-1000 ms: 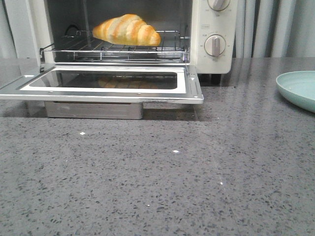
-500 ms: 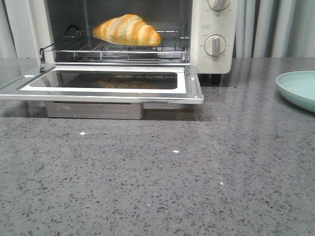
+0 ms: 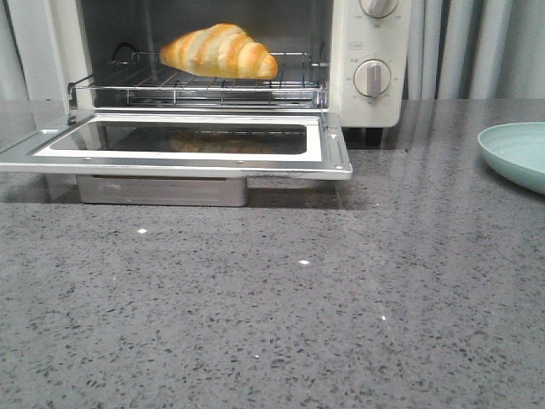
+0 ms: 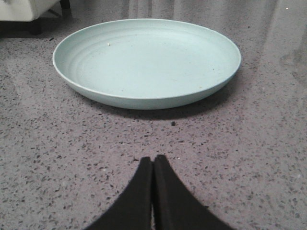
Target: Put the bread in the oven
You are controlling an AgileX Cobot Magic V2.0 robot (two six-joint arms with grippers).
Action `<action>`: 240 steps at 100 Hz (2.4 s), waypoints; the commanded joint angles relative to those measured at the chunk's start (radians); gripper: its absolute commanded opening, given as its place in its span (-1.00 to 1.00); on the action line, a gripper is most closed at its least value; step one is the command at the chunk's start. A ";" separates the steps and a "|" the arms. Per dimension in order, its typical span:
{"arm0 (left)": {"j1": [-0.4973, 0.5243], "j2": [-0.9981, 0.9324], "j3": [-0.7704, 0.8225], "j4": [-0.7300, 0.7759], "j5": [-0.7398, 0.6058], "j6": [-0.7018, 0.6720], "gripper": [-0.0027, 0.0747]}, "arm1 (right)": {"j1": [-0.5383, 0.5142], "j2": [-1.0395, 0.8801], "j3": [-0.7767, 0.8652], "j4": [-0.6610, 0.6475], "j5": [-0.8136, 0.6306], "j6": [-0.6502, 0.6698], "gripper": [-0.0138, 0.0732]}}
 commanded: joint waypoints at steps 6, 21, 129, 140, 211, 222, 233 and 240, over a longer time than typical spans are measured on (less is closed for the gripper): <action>-0.001 -0.024 0.020 -0.003 -0.069 0.002 -0.99 | -0.006 -0.021 0.025 -0.006 -0.017 -0.008 -0.84; -0.001 -0.024 0.020 -0.003 -0.069 0.002 -0.99 | -0.006 -0.021 0.025 -0.006 -0.017 -0.008 -0.84; -0.001 -0.028 0.020 0.019 0.308 0.003 -0.99 | -0.006 -0.021 0.025 -0.006 -0.017 -0.008 -0.84; -0.001 -0.028 0.020 0.027 0.308 0.003 -0.99 | -0.006 -0.021 0.025 -0.006 -0.017 -0.008 -0.84; 0.083 -0.028 0.020 -0.001 0.300 0.099 -0.99 | -0.006 -0.021 0.025 -0.006 -0.017 -0.008 -0.84; 0.083 -0.028 0.020 -0.001 0.298 0.099 -0.99 | -0.006 -0.021 0.025 -0.006 -0.017 -0.008 -0.84; 0.083 -0.028 0.020 -0.001 0.298 0.099 -0.99 | -0.006 -0.021 0.025 -0.006 -0.017 -0.008 -0.84; 0.083 -0.028 0.020 -0.001 0.298 0.099 -0.99 | -0.006 -0.021 0.025 -0.006 -0.017 -0.008 -0.84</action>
